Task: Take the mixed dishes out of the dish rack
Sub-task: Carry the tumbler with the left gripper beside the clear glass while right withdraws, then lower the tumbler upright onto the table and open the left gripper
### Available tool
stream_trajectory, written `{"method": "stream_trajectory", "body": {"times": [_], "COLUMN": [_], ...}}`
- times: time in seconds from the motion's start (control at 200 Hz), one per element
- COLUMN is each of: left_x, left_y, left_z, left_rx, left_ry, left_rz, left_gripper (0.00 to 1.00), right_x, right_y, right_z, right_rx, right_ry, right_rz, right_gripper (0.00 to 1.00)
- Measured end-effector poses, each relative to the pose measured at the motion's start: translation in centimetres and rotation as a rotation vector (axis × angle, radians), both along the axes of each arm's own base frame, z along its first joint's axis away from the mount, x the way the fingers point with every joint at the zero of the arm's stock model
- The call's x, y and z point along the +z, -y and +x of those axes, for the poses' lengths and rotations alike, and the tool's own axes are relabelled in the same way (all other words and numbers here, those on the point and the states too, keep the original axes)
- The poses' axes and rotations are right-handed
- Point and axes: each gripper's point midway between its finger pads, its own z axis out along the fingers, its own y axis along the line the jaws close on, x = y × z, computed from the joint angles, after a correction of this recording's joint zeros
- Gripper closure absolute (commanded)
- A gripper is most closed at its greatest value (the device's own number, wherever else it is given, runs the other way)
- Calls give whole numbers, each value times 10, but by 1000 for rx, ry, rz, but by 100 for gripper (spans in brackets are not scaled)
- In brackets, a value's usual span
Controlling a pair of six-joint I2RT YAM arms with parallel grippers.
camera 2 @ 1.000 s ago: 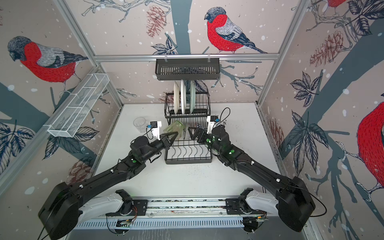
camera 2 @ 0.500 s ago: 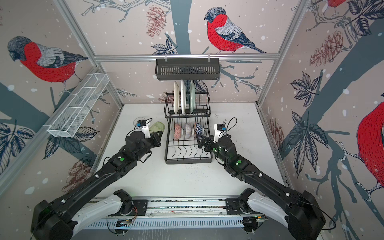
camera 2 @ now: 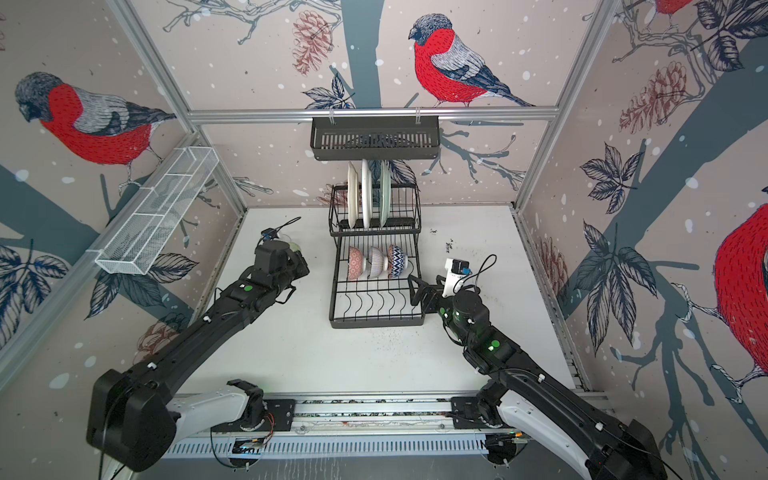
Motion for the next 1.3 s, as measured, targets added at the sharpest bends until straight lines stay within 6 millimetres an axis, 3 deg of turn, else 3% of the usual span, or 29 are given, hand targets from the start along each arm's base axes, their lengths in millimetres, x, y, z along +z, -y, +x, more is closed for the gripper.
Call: {"method": "stream_trajectory", "body": {"times": [0.225, 0.565, 0.79, 1.016, 1.301], "left_x": [-18, -40, -30, -25, -46], "left_y": [-19, -2, -1, 1, 6], "left_z": [34, 68, 97, 111, 119], "left_rx": [19, -36, -25, -41, -86], "left_ry": [-78, -195, -232, -268, -383], "left_rz": [5, -18, 1, 28, 63], "left_gripper": [100, 100, 100, 100, 100], "right_x": [2, -2, -9, -13, -8], "right_y": [17, 32, 35, 36, 41], "right_z": [-3, 0, 3, 5, 3], "right_rx": [-49, -93, -98, -97, -103], "right_ry": [22, 12, -8, -30, -15], "right_rz": [12, 6, 6, 19, 40], "right_gripper": [0, 1, 0, 1, 1]}}
